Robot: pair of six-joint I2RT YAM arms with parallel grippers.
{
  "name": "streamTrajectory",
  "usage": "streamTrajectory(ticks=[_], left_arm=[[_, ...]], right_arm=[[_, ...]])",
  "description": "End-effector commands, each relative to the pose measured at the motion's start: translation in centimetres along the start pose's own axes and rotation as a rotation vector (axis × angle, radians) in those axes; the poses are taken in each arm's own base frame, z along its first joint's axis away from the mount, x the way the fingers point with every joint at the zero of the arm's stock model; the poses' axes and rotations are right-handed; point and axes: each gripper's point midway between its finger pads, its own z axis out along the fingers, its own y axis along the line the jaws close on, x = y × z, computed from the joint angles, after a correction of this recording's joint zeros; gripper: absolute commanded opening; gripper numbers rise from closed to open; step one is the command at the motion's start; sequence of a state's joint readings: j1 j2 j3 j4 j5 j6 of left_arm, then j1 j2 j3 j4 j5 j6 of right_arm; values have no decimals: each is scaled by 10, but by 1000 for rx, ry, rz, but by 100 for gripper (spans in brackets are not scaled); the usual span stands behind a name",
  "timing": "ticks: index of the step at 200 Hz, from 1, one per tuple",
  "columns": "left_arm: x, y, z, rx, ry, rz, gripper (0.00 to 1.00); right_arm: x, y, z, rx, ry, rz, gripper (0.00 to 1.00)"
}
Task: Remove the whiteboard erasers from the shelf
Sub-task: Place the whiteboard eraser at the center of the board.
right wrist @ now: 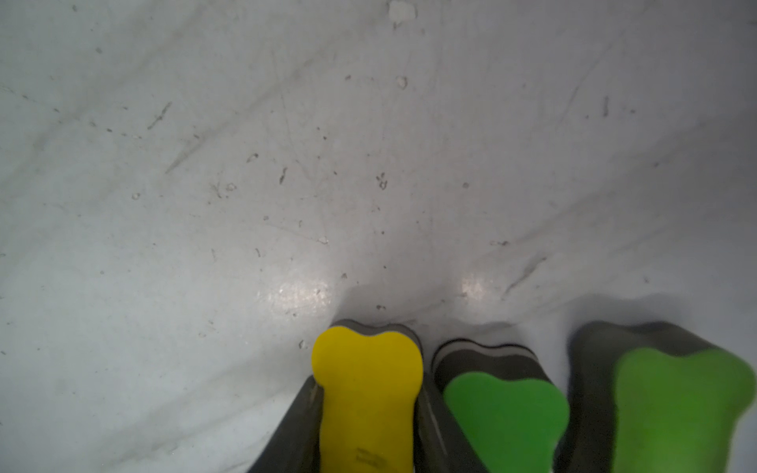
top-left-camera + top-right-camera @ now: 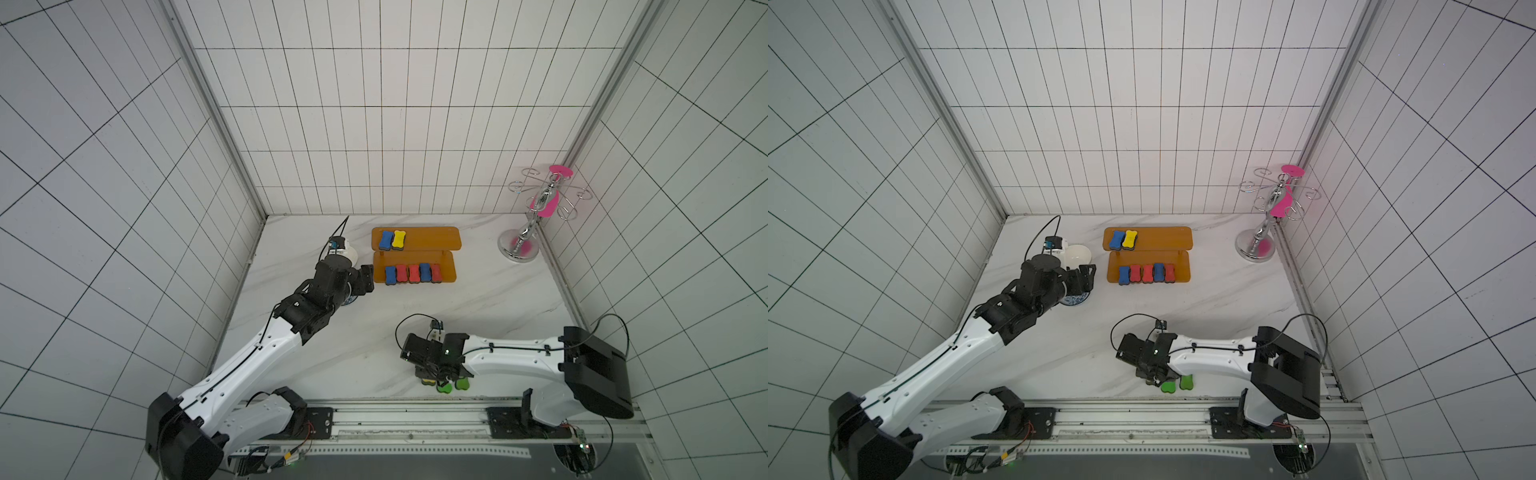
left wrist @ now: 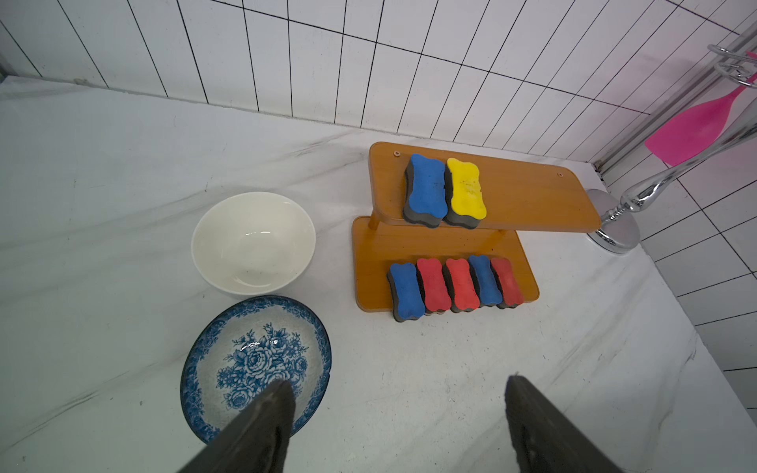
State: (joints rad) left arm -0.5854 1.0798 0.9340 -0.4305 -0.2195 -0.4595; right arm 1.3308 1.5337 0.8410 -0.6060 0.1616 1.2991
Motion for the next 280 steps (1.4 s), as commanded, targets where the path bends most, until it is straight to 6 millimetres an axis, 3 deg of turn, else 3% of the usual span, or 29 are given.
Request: streamTrajectory(ticks=[1,170,280], left_arm=[[-2,1,-5,3,-16,5,84],[-6,2,-10,1,-37,-1,85],[-10,-1,-11,9,-39,0,85]], right_arm=[[11,-12,7,50,33,-11,36],[7,-8,-7,61,-14,-42,44],[4,-5,-13,62,-34,-65,38]])
